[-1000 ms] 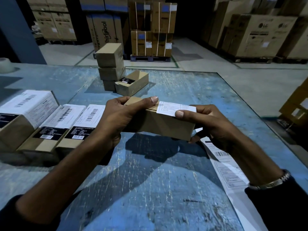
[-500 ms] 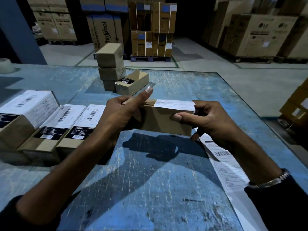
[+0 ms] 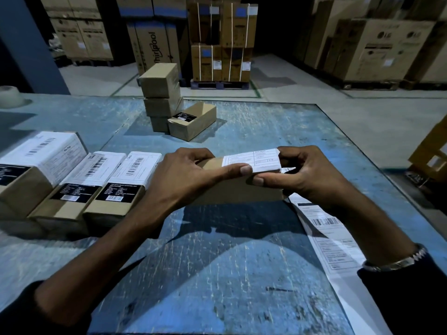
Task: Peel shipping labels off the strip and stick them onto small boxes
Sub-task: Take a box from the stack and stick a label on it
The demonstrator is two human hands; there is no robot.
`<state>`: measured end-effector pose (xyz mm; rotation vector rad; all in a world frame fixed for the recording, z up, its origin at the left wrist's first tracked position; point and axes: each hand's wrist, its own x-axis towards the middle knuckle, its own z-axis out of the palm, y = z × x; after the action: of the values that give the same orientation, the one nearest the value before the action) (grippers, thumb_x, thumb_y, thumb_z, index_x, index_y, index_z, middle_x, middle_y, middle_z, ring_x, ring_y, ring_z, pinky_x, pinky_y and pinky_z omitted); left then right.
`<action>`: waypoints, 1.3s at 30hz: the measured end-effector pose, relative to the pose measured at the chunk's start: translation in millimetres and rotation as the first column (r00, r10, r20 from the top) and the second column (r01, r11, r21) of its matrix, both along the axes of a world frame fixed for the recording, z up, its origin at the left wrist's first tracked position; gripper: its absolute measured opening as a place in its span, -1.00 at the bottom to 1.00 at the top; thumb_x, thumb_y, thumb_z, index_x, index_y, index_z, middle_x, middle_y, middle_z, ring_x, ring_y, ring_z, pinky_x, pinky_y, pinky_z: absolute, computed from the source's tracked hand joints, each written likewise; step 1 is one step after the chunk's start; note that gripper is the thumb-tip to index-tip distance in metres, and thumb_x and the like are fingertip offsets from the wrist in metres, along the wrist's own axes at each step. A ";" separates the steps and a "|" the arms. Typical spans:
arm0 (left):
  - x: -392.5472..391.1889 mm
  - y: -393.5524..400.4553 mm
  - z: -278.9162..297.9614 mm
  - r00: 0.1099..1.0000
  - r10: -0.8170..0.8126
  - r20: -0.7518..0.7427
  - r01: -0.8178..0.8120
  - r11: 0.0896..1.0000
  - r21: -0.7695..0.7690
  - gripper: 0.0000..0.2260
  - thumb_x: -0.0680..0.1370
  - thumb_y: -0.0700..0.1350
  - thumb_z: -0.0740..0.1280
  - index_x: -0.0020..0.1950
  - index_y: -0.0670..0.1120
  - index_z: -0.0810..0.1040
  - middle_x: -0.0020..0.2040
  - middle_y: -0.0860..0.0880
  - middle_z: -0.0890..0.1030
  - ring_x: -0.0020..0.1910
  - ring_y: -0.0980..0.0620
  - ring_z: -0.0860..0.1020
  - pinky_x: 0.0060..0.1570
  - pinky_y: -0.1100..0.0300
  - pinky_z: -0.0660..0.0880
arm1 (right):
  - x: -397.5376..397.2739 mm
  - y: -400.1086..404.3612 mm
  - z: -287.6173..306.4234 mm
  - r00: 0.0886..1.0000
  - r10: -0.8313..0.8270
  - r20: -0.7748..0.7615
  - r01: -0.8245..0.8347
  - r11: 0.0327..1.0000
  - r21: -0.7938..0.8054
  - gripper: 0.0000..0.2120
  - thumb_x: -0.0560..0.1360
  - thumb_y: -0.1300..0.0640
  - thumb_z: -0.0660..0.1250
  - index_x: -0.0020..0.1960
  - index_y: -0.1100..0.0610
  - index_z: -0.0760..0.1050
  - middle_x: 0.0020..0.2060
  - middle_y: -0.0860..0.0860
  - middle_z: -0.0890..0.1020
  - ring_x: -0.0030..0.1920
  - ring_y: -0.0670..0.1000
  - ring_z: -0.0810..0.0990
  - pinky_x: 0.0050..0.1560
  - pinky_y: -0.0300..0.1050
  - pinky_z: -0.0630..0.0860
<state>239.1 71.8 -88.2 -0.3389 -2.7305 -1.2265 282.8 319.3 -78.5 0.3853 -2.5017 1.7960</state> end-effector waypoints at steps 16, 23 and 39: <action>6.9 -2.6 -9.8 0.958 -0.055 -0.283 0.039 0.997 -0.063 -0.36 0.30 0.60 0.39 -0.01 0.09 0.75 -0.12 0.15 0.74 -0.16 0.19 0.68 -0.27 0.03 0.62 | -3.5 -5.1 -5.6 0.993 -0.068 0.094 0.072 0.997 -0.039 -0.47 0.35 -0.35 0.56 0.14 -0.01 0.63 0.02 -0.01 0.77 0.03 0.06 0.76 -0.20 0.06 0.72; 4.8 2.2 -8.9 0.977 -0.167 -0.134 0.188 0.969 0.160 -0.60 0.41 0.34 0.54 0.10 0.13 0.78 -0.07 0.19 0.75 -0.09 0.22 0.69 -0.27 0.22 0.61 | -3.8 -15.7 -7.3 0.959 -0.261 -0.113 0.264 0.964 0.014 -0.54 0.49 -0.45 0.42 0.10 -0.08 0.60 -0.15 -0.13 0.72 -0.19 -0.07 0.71 -0.44 -0.08 0.58; 2.6 2.6 -10.6 0.979 -0.176 -0.106 0.198 0.946 0.258 -0.64 0.40 0.31 0.56 0.09 0.16 0.78 -0.03 0.19 0.76 -0.02 0.17 0.71 -0.09 -0.06 0.69 | -0.9 -29.4 -13.9 0.911 -0.350 -0.217 0.351 0.936 -0.037 -0.63 0.49 -0.35 0.47 0.09 -0.11 0.57 -0.19 -0.30 0.69 -0.19 -0.19 0.68 -0.33 -0.32 0.51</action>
<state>241.7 74.4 -98.7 -0.6128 -2.4667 -1.5689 281.9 289.9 -92.5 0.1140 -2.2477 1.5204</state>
